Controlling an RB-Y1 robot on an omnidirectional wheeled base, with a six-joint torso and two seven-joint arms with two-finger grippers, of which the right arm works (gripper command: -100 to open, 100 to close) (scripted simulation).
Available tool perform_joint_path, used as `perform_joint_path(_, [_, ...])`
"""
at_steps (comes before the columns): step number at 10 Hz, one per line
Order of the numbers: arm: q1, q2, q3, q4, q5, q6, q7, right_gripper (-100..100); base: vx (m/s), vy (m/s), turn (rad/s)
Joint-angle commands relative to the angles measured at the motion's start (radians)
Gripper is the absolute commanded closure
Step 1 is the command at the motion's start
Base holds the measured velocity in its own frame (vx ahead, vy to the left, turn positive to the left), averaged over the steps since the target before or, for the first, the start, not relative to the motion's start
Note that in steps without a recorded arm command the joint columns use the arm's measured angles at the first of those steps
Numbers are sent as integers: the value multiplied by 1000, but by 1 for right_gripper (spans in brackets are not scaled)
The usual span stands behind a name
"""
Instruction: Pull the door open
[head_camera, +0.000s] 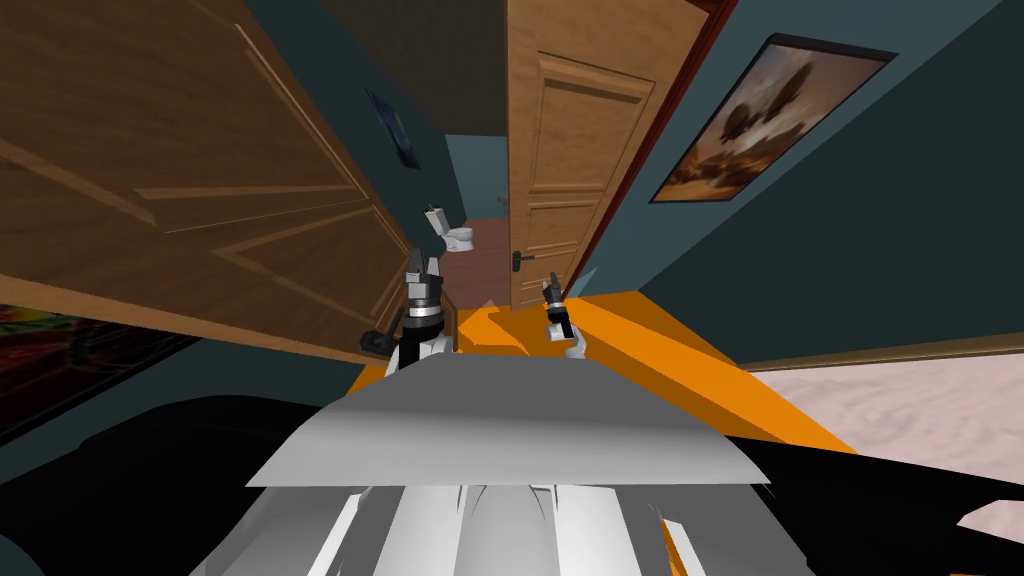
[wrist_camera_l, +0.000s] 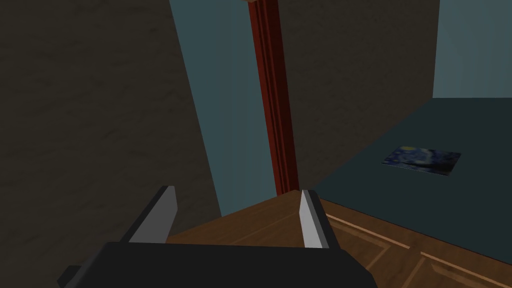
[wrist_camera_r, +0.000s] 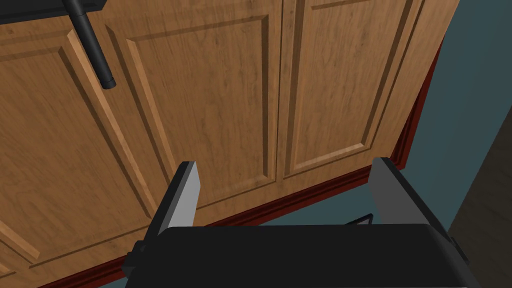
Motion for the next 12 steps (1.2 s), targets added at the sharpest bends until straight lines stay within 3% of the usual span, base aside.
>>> perform_joint_path(1, [-25, 0, 6, 40, 4, 4, -6, -100, 112, 34, -55])
perform_joint_path(12, [-210, -2, 36, 332, 29, 14, -51, -100, 95, 33, -57])
